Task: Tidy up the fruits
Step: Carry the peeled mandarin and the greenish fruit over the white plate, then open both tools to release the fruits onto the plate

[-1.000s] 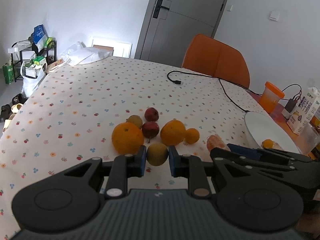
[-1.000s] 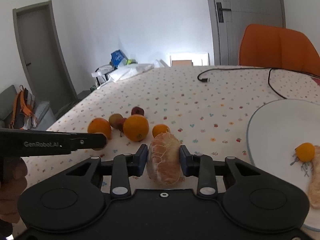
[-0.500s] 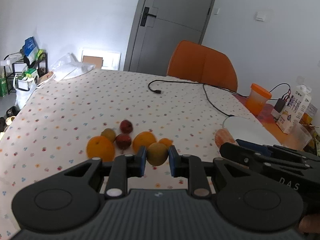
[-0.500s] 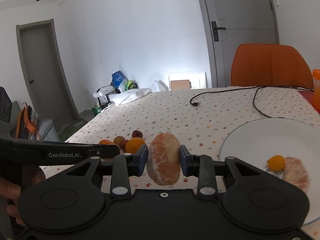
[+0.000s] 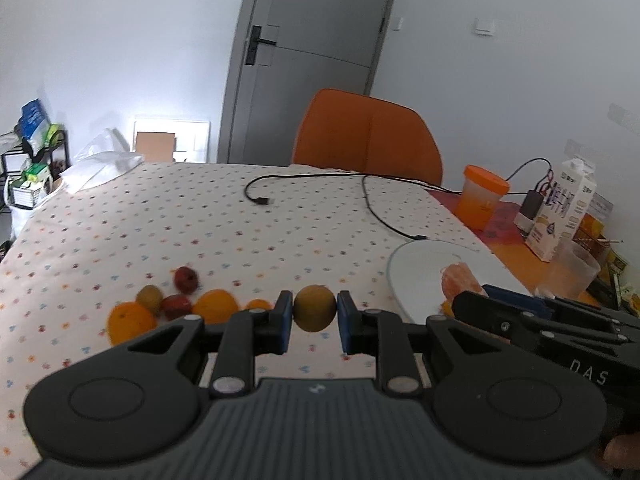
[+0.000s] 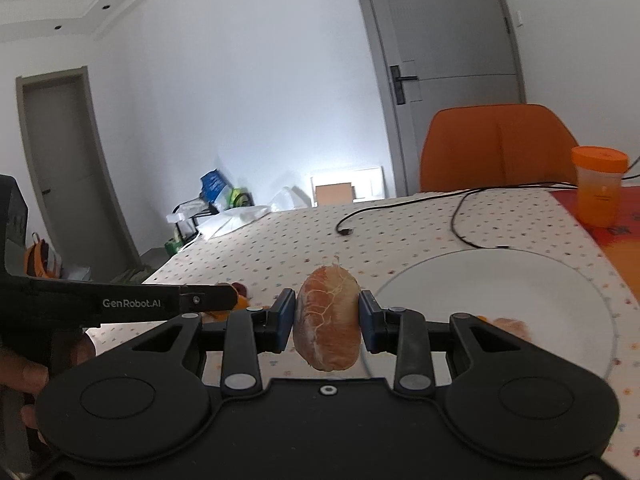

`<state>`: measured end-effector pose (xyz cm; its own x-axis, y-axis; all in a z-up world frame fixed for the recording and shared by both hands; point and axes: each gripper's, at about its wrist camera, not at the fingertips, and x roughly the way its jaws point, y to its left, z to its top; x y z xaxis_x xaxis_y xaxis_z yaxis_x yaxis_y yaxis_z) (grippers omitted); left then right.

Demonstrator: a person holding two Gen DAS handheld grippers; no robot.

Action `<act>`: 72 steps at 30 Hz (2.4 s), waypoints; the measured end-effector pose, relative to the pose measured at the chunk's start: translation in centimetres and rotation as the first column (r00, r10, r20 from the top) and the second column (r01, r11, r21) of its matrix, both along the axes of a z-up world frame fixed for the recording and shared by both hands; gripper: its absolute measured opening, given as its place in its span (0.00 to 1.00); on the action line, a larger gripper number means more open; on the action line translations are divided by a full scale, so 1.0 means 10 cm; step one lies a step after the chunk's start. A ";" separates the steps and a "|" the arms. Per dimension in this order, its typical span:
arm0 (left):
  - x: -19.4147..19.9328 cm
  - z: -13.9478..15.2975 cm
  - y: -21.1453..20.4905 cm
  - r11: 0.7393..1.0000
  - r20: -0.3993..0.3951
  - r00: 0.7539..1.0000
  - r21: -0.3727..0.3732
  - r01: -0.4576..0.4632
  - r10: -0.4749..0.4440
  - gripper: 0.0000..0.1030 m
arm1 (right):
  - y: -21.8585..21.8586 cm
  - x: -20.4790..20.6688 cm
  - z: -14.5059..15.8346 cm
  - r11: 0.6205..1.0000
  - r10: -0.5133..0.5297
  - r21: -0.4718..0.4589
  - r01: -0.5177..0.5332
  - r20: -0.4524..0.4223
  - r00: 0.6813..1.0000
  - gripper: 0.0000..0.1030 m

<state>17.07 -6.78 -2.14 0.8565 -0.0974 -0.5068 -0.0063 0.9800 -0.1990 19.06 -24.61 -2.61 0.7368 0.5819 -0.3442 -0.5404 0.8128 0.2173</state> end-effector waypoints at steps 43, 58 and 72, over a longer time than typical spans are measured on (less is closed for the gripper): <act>0.65 -0.15 -1.01 0.983 -0.043 0.983 0.039 0.179 -0.177 0.21 | -0.99 0.35 -0.35 0.958 -0.286 -0.018 0.286 -0.041 0.957 0.38; 0.40 -0.09 -0.59 0.997 -0.044 0.997 0.054 0.059 -0.056 0.36 | -0.73 0.26 -0.27 0.980 -0.198 0.002 0.198 -0.046 0.979 0.41; 0.08 -0.01 -0.11 0.998 -0.009 0.999 0.057 -0.040 0.041 0.85 | -0.43 0.14 -0.17 0.990 -0.140 -0.002 0.140 -0.031 0.990 0.74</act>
<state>17.87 -7.87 -2.22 0.8542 -0.0338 -0.5188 -0.0478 0.9885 -0.1432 20.50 -28.94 -4.29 0.7999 0.4741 -0.3680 -0.4146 0.8798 0.2325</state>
